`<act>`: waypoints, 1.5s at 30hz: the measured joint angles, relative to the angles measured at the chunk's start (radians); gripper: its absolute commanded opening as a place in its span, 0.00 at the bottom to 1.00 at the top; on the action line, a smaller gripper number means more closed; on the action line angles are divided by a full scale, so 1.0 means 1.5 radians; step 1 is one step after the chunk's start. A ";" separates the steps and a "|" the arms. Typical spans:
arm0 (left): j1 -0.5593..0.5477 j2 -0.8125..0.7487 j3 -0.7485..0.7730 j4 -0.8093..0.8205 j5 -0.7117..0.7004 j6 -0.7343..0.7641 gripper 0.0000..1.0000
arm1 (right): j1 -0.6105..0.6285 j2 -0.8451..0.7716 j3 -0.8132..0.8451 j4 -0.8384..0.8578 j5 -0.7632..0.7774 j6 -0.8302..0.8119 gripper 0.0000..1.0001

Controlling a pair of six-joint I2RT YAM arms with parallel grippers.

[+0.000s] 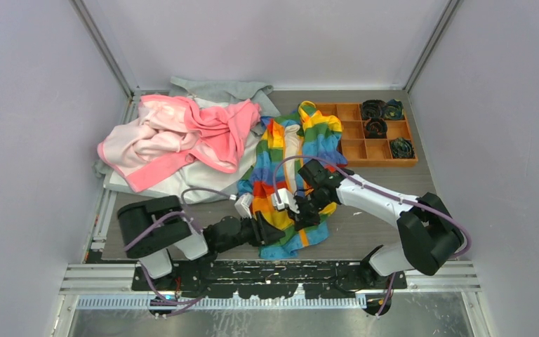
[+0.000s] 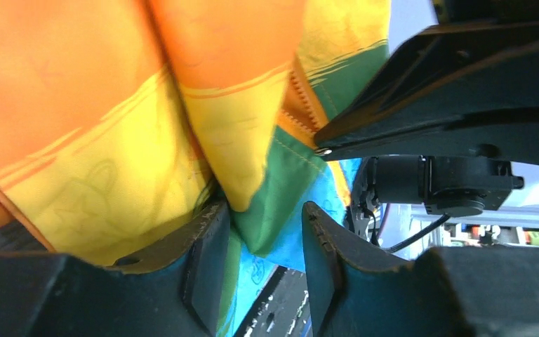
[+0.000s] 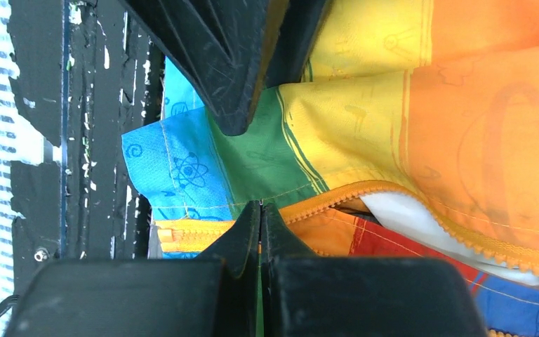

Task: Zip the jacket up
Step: Zip the zipper on the jacket.

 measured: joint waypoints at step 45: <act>-0.368 -0.068 0.234 -0.264 -0.511 0.958 0.71 | -0.048 0.038 0.039 0.024 -0.054 0.165 0.01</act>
